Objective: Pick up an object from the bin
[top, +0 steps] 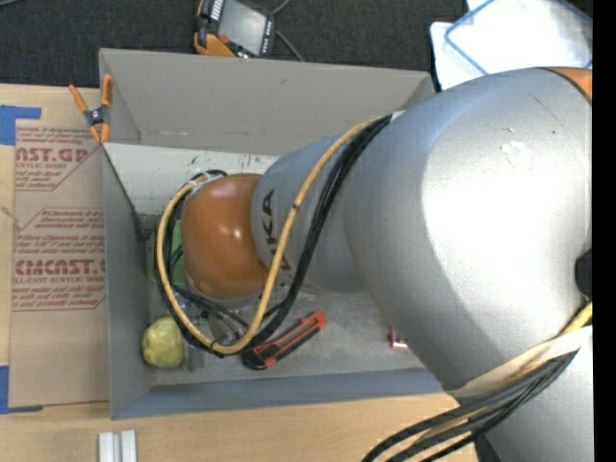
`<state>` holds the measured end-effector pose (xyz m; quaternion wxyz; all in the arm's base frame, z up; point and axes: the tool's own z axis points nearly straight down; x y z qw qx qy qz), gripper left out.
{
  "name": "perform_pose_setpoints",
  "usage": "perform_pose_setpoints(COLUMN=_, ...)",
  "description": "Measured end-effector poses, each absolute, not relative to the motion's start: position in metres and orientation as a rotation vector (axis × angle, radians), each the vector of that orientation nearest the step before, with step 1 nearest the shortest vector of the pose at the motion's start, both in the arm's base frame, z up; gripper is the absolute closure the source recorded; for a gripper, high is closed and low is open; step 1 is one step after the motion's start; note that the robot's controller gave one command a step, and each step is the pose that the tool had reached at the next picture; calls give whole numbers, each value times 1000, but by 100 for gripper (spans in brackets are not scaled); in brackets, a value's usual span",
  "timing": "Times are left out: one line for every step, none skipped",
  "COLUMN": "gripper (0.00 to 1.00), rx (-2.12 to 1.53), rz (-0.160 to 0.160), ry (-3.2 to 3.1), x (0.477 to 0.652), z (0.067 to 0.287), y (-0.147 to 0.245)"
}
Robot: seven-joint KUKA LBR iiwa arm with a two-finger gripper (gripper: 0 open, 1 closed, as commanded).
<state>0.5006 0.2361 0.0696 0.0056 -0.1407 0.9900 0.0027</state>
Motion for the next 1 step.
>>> perform_pose_setpoints(gripper=100, rx=-441, rz=9, ry=3099, x=501, z=70, y=236)
